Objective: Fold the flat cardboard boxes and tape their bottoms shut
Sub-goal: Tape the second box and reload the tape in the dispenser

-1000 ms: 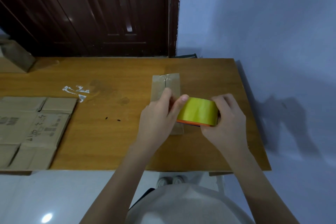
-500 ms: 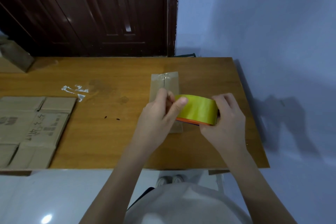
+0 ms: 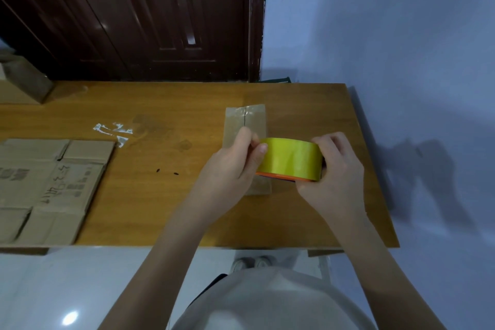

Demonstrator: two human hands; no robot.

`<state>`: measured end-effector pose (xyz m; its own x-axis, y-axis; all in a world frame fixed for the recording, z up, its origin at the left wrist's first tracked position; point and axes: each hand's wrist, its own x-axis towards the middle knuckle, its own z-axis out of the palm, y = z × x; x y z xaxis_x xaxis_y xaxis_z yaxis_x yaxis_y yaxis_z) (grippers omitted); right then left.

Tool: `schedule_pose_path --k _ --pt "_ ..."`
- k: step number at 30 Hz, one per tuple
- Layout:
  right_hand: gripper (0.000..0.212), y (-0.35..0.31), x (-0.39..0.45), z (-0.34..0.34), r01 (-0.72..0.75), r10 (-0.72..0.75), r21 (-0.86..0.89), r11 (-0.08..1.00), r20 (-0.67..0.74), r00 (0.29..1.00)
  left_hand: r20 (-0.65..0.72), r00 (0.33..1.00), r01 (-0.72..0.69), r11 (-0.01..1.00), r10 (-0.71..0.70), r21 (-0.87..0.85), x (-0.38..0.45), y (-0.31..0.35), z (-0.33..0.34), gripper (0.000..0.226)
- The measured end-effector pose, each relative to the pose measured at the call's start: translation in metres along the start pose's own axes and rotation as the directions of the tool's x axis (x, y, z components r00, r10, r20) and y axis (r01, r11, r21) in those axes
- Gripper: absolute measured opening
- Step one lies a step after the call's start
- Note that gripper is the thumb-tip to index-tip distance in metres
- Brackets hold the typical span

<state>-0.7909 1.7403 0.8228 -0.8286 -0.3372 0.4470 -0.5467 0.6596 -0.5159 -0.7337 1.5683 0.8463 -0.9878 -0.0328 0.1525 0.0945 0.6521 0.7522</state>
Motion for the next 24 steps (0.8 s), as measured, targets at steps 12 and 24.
schedule_pose_path --k 12,24 --pt "0.041 0.001 0.002 -0.003 0.062 -0.062 -0.007 0.998 -0.001 0.998 0.035 0.997 0.073 0.979 -0.068 -0.191 -0.004 0.001 -0.004 0.012" --pt "0.04 -0.002 -0.002 -0.001 0.066 -0.065 -0.036 0.997 0.022 0.998 0.03 0.994 0.104 0.995 -0.104 0.002 -0.015 0.008 0.002 0.013"
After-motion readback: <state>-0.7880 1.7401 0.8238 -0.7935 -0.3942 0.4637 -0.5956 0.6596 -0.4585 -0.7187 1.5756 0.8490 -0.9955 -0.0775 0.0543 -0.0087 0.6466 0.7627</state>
